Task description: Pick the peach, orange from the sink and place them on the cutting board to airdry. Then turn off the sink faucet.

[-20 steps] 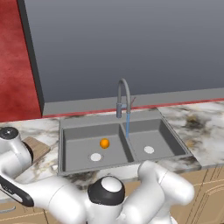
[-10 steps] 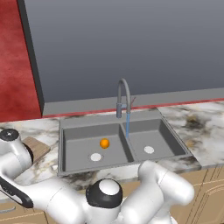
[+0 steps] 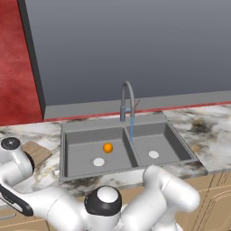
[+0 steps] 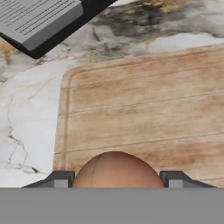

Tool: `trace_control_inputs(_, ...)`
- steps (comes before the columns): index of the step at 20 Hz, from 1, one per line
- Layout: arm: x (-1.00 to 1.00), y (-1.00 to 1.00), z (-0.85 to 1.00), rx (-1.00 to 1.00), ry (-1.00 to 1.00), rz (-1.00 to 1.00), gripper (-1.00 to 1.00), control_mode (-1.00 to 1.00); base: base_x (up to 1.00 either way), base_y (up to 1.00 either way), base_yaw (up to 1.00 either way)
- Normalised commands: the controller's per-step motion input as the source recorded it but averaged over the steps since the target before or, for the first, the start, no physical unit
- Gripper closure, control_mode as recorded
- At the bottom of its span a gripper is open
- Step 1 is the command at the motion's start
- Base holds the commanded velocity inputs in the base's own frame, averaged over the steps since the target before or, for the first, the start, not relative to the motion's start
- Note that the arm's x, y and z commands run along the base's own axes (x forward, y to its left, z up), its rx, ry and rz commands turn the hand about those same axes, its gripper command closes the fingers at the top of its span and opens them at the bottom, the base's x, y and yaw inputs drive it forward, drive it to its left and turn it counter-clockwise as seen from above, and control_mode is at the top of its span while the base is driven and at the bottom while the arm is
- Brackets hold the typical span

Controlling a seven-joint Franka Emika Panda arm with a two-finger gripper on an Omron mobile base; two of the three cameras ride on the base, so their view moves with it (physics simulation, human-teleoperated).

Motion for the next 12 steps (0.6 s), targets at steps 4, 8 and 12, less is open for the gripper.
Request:
trace_control_inputs(4, 0.19, 0.14, -0.24, 0.00, 0.02, 0.00, 1.00, -1.00, 0.00, 0.00, 0.00)
trace_control_inputs(8, 0.22, 0.25, -0.22, 0.00, 0.02, 0.00, 1.00, -1.00, 0.00, 0.00, 0.00)
trace_control_inputs(12, 0.15, 0.26, -0.24, 0.00, 0.02, 0.00, 1.00, -1.00, 0.00, 0.00, 0.00)
